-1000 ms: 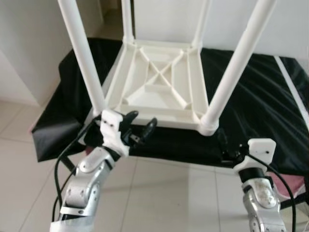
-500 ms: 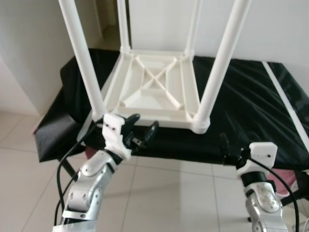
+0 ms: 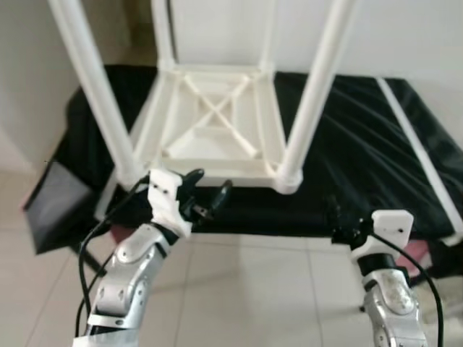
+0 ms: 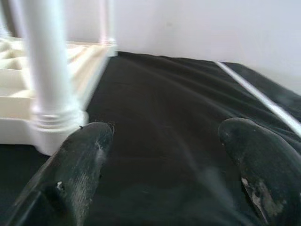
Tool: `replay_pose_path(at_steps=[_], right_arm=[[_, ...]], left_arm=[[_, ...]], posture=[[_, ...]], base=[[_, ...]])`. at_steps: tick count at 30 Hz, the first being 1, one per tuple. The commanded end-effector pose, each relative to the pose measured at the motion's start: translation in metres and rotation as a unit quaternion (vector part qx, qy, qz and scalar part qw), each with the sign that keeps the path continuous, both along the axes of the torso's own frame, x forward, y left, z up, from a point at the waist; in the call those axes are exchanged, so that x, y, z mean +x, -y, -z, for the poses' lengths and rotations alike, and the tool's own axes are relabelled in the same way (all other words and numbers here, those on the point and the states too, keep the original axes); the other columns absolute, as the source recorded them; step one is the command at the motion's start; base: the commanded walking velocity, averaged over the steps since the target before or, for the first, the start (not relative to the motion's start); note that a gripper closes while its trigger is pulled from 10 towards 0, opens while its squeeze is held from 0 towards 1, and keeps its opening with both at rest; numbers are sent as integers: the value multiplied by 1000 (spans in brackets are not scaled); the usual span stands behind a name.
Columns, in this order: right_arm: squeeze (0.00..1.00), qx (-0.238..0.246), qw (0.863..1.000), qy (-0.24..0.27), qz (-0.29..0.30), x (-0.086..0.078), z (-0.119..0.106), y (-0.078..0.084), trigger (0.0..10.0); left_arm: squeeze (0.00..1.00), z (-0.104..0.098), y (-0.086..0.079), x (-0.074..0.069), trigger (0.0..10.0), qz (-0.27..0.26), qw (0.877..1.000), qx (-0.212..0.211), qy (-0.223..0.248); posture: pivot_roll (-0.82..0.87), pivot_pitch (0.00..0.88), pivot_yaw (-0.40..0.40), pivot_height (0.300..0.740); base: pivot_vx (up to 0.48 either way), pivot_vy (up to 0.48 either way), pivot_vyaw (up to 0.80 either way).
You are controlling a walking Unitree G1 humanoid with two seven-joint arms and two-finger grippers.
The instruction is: Building children table
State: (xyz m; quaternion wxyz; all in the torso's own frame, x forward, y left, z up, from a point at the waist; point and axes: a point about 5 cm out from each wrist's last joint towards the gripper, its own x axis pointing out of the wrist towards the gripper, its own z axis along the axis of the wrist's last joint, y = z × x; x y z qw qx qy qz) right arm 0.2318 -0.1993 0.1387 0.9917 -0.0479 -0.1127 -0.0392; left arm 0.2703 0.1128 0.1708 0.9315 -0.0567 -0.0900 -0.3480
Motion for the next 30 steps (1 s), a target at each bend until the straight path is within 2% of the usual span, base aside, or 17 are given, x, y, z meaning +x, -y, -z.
replay_pose_path(at_steps=[1, 6, 21, 30], right_arm=[[0, 2, 1000, -2, 1, 1, 1, 2, 10000], [0, 3, 1000, 0, 1, 2, 0, 2, 10000], [0, 4, 1000, 4, 0, 6, 1, -2, 10000], [0, -1, 1000, 1, 2, 6, 3, -1, 10000]], left_arm=[[0, 2, 2, 2, 10000, 0, 1000, 4, -8], [0, 3, 2, 3, 10000, -1, 1000, 1, -11], [0, 1, -2, 7, 10000, -6, 1000, -7, -22], [0, 2, 1, 7, 10000, -1, 1000, -8, -26]], posture=[[-36, 52, -16, 740], [-35, 53, -15, 740], [-16, 53, -7, 740], [-21, 52, -3, 740]], base=[[0, 0, -800], [0, 0, -782], [0, 0, 0], [0, 297, 0]])
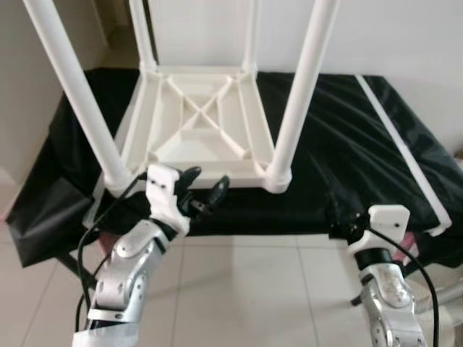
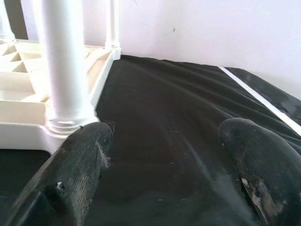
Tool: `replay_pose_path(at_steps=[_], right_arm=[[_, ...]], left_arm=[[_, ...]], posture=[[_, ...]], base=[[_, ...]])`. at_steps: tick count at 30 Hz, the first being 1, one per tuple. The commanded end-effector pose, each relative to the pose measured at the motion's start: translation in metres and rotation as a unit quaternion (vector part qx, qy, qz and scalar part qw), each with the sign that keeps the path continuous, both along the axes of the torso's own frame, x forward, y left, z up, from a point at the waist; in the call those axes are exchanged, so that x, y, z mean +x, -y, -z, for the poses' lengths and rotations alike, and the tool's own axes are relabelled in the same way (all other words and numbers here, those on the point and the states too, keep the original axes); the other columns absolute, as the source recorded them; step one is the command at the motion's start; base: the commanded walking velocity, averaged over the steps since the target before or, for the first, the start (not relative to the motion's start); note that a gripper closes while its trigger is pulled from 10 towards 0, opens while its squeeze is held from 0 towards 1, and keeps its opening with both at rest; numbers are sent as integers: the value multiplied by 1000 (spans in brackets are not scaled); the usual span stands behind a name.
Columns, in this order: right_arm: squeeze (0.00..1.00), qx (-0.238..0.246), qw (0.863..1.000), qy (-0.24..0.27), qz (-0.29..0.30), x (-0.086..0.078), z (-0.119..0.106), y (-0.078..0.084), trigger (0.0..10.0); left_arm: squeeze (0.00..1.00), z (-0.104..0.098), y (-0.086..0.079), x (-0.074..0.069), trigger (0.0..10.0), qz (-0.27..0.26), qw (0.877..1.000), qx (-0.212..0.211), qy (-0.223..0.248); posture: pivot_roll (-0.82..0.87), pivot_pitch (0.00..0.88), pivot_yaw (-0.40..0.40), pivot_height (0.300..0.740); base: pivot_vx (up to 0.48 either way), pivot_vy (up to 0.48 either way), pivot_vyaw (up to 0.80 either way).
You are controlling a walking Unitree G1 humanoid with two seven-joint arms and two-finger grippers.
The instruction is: Building children table
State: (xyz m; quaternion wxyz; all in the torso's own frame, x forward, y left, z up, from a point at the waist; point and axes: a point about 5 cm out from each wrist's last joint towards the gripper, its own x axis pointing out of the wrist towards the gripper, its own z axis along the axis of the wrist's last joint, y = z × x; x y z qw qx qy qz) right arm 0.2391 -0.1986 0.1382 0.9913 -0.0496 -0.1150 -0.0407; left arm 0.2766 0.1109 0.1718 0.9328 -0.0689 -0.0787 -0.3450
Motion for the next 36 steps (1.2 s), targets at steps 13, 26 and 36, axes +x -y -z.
replay_pose_path(at_steps=[13, 26, 36], right_arm=[[0, -1, 1000, -7, 6, -5, 6, 0, 10000], [0, -4, 1000, -9, 11, -7, 8, 1, 10000], [0, -4, 1000, -9, 11, -7, 8, 1, 10000]], left_arm=[[0, 3, 3, 1, 10000, 9, 1000, 5, -14], [0, 2, 9, -1, 10000, 20, 1000, 19, 1], [0, 2, 10, -4, 10000, 24, 999, 34, 15]], posture=[[-29, 55, 5, 740], [-38, 56, 6, 740], [-40, 51, 3, 740]], base=[[0, 265, 0], [0, 0, 0], [0, 0, 0]])
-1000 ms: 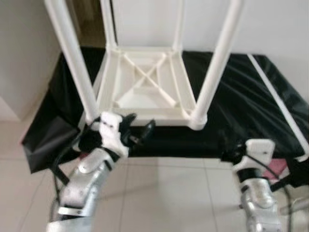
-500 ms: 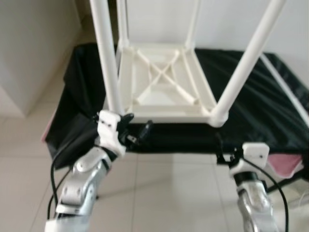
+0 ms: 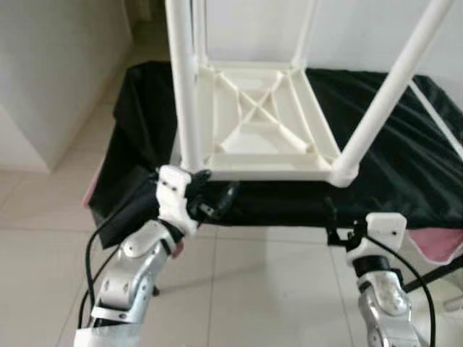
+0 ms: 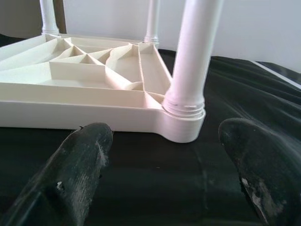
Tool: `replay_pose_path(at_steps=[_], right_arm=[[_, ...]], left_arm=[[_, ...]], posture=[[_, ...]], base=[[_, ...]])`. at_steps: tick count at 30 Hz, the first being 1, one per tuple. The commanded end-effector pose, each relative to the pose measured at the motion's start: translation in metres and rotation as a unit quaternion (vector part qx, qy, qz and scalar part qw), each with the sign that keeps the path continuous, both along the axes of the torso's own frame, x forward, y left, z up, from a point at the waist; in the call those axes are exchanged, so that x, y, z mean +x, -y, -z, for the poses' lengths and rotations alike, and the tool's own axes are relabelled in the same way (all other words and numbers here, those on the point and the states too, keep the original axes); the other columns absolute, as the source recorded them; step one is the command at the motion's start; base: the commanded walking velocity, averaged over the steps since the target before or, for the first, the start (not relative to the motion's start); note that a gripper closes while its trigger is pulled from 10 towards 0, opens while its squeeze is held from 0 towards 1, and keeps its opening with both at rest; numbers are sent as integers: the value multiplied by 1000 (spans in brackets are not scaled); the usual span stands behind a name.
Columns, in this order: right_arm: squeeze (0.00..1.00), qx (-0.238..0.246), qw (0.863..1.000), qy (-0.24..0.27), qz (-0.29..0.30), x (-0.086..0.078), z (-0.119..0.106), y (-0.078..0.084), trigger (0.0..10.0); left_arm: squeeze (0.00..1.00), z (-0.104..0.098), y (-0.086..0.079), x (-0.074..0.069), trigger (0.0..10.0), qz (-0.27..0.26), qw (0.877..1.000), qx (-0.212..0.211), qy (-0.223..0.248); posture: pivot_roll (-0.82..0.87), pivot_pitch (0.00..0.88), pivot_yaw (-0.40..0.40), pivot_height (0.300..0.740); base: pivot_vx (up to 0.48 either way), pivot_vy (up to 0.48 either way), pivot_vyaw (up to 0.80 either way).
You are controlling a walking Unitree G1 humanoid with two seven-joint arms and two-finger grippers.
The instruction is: Building children table
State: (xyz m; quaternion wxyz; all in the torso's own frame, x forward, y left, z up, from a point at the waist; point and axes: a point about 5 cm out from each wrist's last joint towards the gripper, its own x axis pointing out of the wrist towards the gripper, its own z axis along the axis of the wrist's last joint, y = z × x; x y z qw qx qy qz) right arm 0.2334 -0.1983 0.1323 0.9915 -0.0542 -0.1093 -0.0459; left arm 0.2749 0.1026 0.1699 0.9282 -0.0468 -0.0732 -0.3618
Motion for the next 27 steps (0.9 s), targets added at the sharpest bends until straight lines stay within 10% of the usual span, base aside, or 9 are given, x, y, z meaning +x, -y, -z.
replay_pose_path(at_steps=[1, 27], right_arm=[[0, -1, 1000, -4, 5, -2, 2, 2, 10000], [0, 1, 1000, -14, 2, -3, 4, 2, 10000]], left_arm=[[0, 1, 2, -2, 10000, 8, 1000, 11, 11], [0, 1, 5, 1, 10000, -15, 1000, 13, 21]], posture=[[-40, 51, 3, 740], [-55, 41, 5, 740]], base=[[0, 0, 0], [0, -236, 0]])
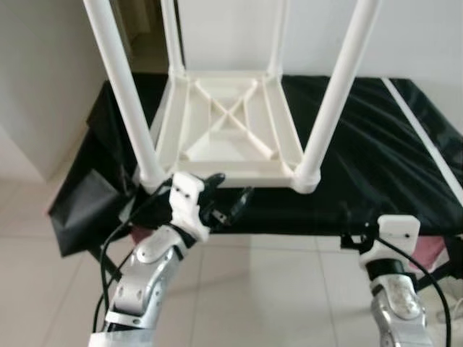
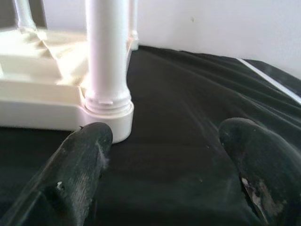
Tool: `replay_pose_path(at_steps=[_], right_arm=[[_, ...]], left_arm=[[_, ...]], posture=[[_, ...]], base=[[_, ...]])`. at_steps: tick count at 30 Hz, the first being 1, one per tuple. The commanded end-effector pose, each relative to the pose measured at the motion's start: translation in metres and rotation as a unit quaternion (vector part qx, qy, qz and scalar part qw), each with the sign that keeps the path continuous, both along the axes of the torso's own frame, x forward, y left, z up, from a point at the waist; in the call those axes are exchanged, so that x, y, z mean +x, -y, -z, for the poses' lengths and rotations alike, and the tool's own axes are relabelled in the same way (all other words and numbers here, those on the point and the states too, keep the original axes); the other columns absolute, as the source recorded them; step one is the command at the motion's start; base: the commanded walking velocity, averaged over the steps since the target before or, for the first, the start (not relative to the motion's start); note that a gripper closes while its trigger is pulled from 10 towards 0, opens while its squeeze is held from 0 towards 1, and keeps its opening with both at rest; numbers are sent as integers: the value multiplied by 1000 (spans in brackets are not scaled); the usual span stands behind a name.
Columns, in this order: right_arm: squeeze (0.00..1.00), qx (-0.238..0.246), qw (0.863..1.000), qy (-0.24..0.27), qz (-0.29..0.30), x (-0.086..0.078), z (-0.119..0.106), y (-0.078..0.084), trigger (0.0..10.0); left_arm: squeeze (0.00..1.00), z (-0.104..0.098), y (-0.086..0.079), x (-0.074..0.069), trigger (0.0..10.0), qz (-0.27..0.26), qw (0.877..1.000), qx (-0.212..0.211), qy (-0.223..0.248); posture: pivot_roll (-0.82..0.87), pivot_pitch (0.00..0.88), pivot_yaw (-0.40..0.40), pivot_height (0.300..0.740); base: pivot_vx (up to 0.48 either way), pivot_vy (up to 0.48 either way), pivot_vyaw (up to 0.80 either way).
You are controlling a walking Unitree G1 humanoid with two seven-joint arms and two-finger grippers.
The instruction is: Building children table
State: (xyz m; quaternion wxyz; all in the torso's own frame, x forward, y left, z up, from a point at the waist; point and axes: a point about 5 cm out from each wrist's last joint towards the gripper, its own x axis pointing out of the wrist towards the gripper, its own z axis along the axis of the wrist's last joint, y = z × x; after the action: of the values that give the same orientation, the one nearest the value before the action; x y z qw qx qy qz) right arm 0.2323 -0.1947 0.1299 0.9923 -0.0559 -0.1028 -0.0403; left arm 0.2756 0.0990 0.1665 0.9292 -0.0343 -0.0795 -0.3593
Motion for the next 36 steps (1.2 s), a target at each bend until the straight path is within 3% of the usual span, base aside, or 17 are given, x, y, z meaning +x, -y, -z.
replay_pose_path(at_steps=[1, 16, 18, 24, 25, 32, 33, 34, 36], right_arm=[[0, 4, 1000, -8, 5, -2, 1, 6, 10000], [0, 7, 1000, -19, -14, -1, 1, 4, 10000], [0, -23, 999, -21, -15, 1, 1, 3, 10000], [0, 6, 1000, -19, -13, 5, -1, 2, 10000], [1000, 11, 1000, -18, -15, 6, -1, 1, 10000], [1000, 15, 999, -23, -40, 15, 1, -11, 10000], [51, 16, 999, -24, -46, 17, 0, -14, 10000], [0, 13, 998, -24, -51, 22, 0, -17, 10000], [0, 10, 998, -24, -55, 25, -1, -19, 10000]], left_arm=[[0, -2, 1, 1, 10000, -13, 1000, 3, 11], [0, -4, 0, 3, 10000, -14, 1000, -8, 5], [0, -3, 0, 0, 10000, -3, 1000, 1, 9], [0, -4, 3, -7, 10000, 54, 998, 16, 17], [0, -5, 3, -7, 10000, 64, 998, 19, 22], [0, -3, 2, -7, 10000, 81, 995, 42, 32], [1000, -2, 1, -6, 10000, 81, 995, 46, 32], [1000, -2, 0, -6, 10000, 82, 994, 54, 37], [1000, -2, -1, -6, 10000, 82, 994, 60, 42]], posture=[[-55, 41, 4, 740], [-53, 45, 1, 740], [-51, 47, 0, 740], [-49, 52, 0, 740], [-49, 52, -1, 740], [-48, 51, -2, 740], [-50, 52, 0, 740], [-50, 52, -1, 740], [-51, 52, -1, 740]], base=[[0, 0, 0], [0, 0, 0], [0, 0, 0], [0, 0, 0], [0, 0, 0], [0, 0, 0], [0, 0, 0], [0, 0, 0], [0, 0, 0]])
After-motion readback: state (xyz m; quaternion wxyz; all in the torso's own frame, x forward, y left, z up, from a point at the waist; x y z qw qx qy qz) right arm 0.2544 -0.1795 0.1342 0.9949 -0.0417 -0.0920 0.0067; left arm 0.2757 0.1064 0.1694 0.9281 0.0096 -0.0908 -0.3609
